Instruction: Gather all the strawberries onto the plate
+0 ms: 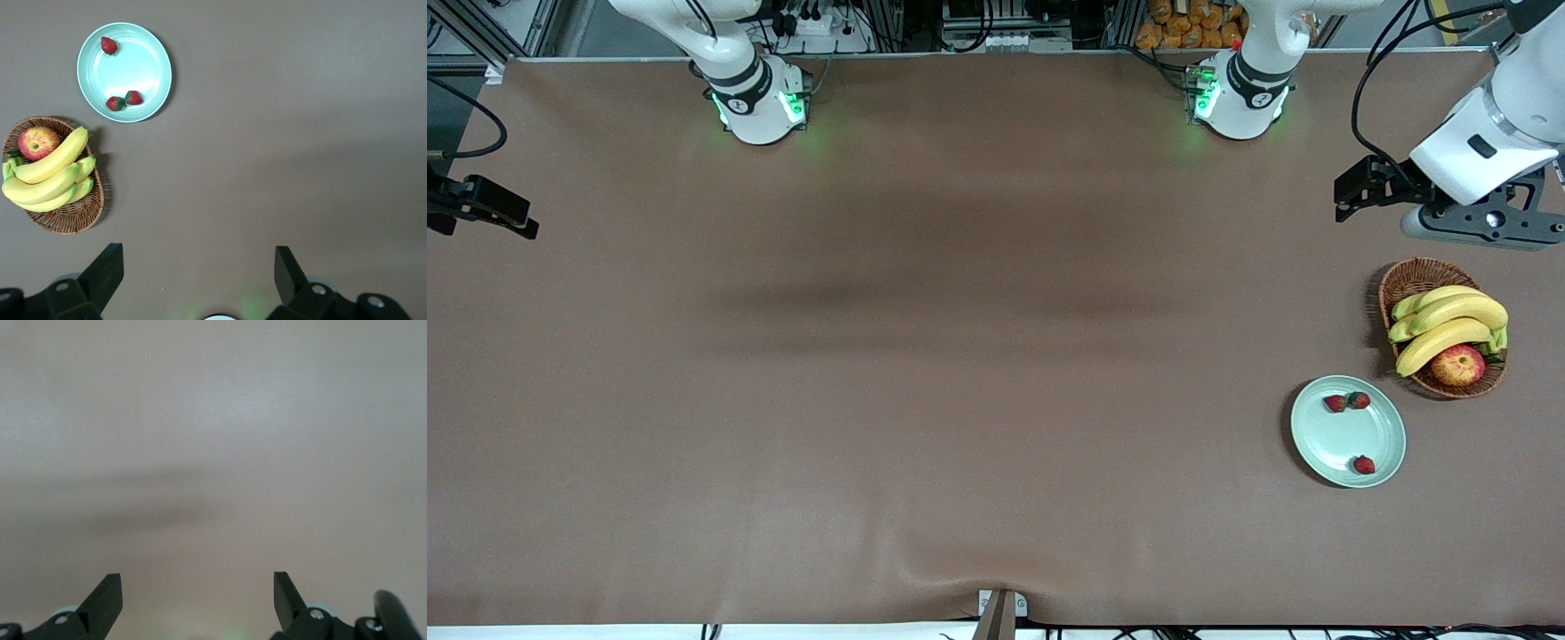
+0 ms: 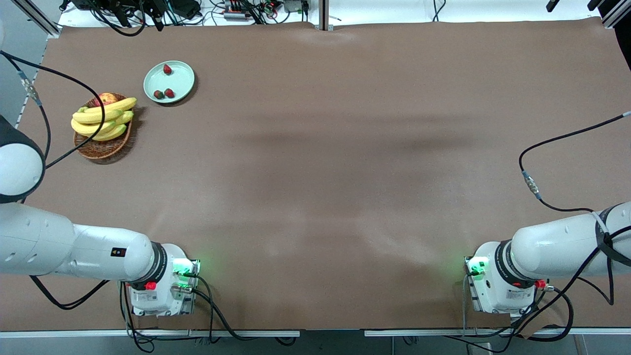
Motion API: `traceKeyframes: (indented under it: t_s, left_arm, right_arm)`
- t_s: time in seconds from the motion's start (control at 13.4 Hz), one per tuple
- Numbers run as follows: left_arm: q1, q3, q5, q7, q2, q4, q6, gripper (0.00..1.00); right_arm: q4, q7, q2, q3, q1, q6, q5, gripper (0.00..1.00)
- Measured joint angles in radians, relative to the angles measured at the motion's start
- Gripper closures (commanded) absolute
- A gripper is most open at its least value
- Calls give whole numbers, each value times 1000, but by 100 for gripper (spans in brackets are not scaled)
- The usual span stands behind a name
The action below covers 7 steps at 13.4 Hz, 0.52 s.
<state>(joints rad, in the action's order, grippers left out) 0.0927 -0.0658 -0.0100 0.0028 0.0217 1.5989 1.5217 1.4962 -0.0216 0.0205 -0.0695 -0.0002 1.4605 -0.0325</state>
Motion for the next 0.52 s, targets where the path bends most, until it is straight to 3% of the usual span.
traceKeyframes:
  t_s: [0.52]
  left_arm:
    - [-2,2,0,0,0,-1,7,0]
  right_arm:
    - [0,0,0,0,-1,0,1,0]
